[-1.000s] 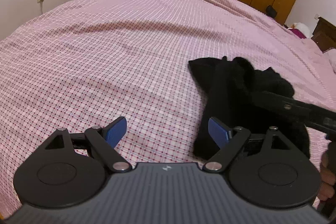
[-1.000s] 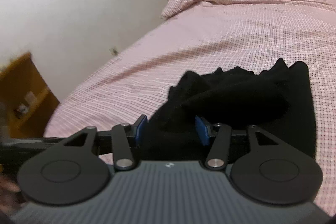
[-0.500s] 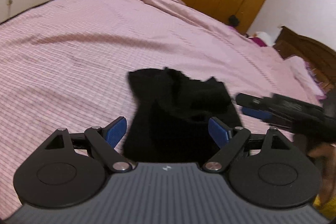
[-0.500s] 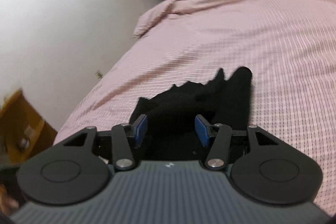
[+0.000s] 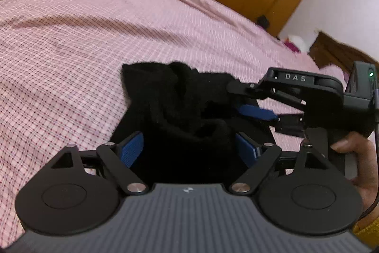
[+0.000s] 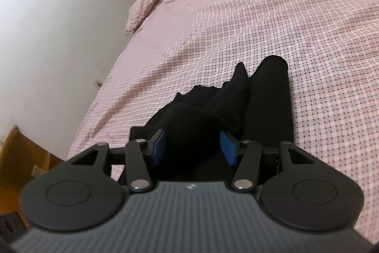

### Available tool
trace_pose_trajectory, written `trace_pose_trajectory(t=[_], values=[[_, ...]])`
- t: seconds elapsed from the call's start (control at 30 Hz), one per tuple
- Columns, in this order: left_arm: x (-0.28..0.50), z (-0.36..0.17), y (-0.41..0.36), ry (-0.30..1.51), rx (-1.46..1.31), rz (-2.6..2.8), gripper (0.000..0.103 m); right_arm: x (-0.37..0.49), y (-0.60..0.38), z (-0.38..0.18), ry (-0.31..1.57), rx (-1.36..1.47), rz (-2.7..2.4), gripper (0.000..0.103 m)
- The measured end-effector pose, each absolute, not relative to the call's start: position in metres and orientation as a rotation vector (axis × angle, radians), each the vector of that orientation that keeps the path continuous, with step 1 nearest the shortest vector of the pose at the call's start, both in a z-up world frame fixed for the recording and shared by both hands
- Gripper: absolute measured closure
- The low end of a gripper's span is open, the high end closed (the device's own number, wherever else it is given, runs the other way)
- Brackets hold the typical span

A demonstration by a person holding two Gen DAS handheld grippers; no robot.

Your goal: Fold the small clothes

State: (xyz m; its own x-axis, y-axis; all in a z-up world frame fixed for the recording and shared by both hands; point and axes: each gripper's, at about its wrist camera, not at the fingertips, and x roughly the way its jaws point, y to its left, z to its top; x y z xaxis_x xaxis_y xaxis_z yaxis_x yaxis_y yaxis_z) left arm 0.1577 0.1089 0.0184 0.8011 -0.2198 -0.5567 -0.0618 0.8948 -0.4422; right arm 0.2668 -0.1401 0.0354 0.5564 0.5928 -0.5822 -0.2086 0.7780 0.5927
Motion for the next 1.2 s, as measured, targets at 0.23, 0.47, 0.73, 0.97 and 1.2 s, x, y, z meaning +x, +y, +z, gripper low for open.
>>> trace_pose_trajectory(t=[0.23,0.47,0.73,0.97,1.2], values=[[0.154,0.016,0.123,0.602,-0.485,-0.094,0.026,0.275,-0.142,0.041,0.862,0.596,0.512,0.049],[0.159,0.009,0.126,0.595,-0.505,-0.141,0.064,0.288,-0.115,0.037,0.868,0.487,0.507,0.039],[0.134,0.021,0.134,0.502,-0.449,-0.136,0.085,0.28,-0.09,0.068,0.689,0.424,0.652,0.094],[0.127,0.008,0.158,0.555,-0.466,-0.072,0.085,0.303,-0.021,0.065,0.73,0.326,0.72,0.094],[0.117,0.0,0.169,0.631,-0.478,-0.083,0.083,0.318,0.002,0.038,0.806,0.32,0.674,0.092]])
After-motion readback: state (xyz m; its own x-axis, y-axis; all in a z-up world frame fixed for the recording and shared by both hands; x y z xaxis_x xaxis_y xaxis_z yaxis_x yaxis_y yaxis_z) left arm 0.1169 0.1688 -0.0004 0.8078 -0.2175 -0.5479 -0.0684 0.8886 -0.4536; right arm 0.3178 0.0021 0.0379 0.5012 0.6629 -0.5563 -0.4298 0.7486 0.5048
